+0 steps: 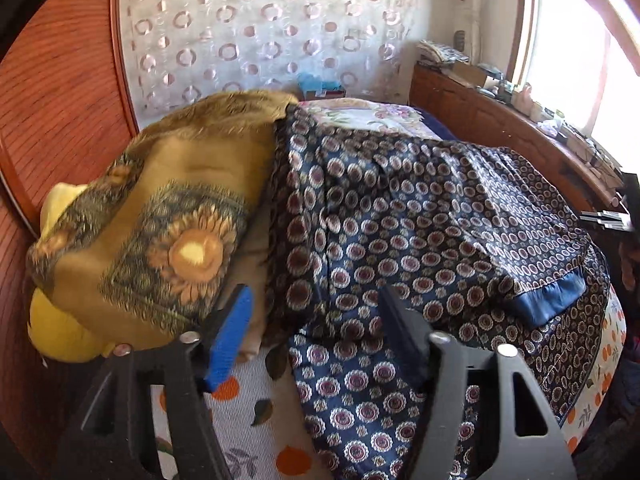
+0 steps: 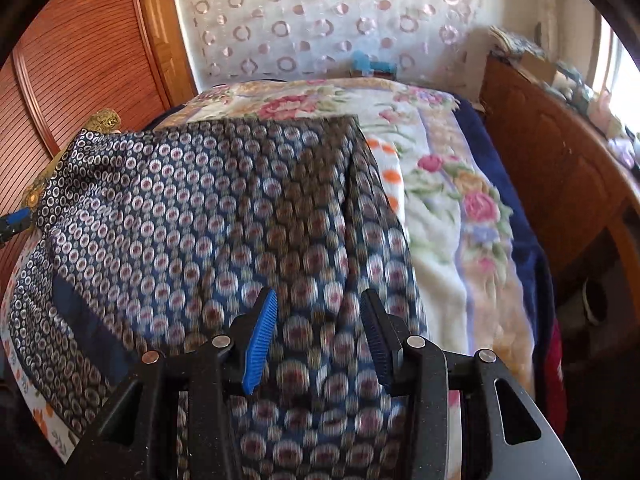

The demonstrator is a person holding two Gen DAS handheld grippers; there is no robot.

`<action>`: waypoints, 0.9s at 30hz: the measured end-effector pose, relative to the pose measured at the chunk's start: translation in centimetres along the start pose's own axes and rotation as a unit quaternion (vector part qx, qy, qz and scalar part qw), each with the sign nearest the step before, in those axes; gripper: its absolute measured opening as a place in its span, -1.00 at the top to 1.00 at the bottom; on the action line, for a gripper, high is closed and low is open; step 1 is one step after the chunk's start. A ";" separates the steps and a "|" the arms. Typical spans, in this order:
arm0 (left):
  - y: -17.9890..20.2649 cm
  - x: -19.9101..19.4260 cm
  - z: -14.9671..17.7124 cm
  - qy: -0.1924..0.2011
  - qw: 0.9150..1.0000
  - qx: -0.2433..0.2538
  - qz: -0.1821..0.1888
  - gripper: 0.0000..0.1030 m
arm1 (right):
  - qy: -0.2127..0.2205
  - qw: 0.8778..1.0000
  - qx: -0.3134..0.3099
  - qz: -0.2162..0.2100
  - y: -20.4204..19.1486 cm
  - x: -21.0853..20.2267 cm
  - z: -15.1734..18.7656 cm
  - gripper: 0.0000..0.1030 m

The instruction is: Fold small clothes

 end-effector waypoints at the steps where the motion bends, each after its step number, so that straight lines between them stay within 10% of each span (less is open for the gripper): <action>1: 0.0 0.1 0.1 -0.001 1.000 0.000 0.003 -0.09 | -0.001 1.000 0.002 0.002 0.2 -0.2 0.6 0.12; 9: 0.4 2.3 -0.2 -0.014 1.000 0.006 -0.020 -0.08 | -0.017 1.000 0.016 -0.004 1.0 -0.8 3.4 0.12; 16: 1.0 3.2 -0.5 -0.012 0.999 0.022 -0.045 0.50 | -0.011 1.000 -0.001 -0.001 0.3 -0.4 3.2 0.13; 22: 0.8 2.8 -0.9 -0.007 0.999 0.020 -0.049 0.88 | -0.006 1.000 -0.014 0.014 -0.2 0.6 2.8 0.81; 27: 1.2 0.3 -0.9 0.021 0.998 0.028 -0.044 0.93 | 0.031 0.999 -0.024 0.024 -0.5 -1.1 2.7 0.88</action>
Point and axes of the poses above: each gripper's, at about its wrist camera, not at the fingertips, and x roughly the way its jaws point, y to its right, z to its underside, the point moved 3 cm from there along x, roughly the way its jaws point, and after that the axes turned 12 degrees about -y, right-handed, at the moved point
